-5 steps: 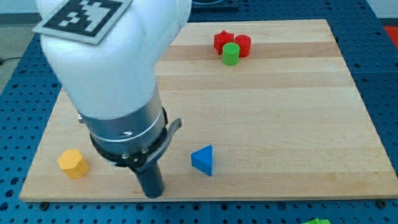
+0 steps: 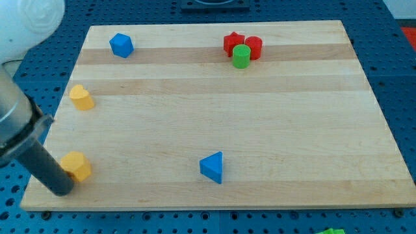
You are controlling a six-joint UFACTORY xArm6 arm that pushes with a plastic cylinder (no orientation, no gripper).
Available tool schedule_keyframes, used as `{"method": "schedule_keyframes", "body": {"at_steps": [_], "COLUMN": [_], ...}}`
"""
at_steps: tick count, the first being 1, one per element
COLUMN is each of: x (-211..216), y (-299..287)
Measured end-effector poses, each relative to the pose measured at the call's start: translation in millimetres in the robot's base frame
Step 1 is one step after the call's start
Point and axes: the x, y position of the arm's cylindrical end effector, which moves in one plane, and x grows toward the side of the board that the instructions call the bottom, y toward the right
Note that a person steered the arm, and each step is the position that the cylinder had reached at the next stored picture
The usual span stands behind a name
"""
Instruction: Drag the yellow hexagon at the bottom of the yellow heart
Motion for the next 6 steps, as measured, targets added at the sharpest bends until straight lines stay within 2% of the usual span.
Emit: {"method": "schedule_keyframes", "body": {"at_steps": [1, 4, 5, 6], "x": [-0.6, -107.1, -56.3, -48.4], "y": [30.2, 33.8, 33.9, 3.3]}}
